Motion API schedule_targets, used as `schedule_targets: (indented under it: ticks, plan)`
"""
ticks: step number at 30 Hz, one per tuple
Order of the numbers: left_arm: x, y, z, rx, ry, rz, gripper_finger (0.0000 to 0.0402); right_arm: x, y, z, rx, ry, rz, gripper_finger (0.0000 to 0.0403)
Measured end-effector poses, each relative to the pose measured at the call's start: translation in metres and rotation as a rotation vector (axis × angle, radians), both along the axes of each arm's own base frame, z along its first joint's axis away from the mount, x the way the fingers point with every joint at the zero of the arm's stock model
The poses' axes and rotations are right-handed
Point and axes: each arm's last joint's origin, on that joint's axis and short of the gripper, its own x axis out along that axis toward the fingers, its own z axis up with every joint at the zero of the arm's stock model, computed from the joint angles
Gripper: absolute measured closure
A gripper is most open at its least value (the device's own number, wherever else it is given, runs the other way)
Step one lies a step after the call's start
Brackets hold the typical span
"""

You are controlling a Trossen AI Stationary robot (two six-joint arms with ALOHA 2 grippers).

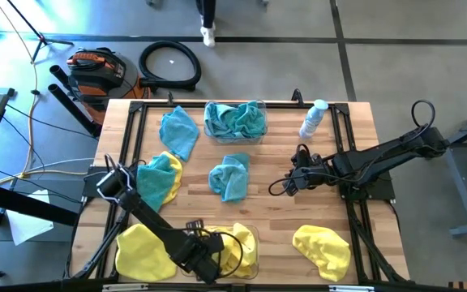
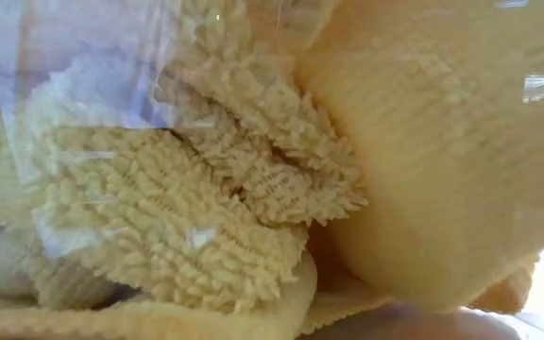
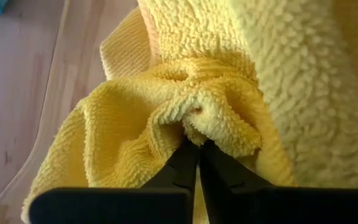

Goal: Sort microfiber towel by color & place in baskets
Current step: Put the yellow microfiber towel into the bottom transparent bin

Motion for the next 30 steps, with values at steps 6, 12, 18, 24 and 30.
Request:
schedule_targets:
  ticks: [6, 12, 18, 24, 30]
  plan:
    - [0.002, -0.004, -0.005, -0.018, -0.013, 0.032, 0.0359, 0.0, 0.0, 0.0, -0.001, 0.001, 0.002, 0.0286]
    - [0.004, -0.007, -0.02, -0.031, 0.037, 0.041, 0.0318, 0.0, 0.0, 0.0, -0.001, 0.001, 0.002, 0.0286]
    - [0.003, -0.006, -0.013, -0.034, 0.017, 0.048, 0.0303, 0.0, 0.0, 0.0, -0.001, 0.001, 0.002, 0.0286]
    - [-0.002, -0.002, 0.013, -0.074, -0.037, 0.069, 0.0302, 0.0, 0.0, 0.0, -0.001, 0.001, 0.002, 0.0286]
    - [-0.012, 0.006, 0.046, -0.118, -0.095, 0.068, 0.0302, 0.0, 0.0, 0.0, 0.0, 0.0, 0.0, 0.0286]
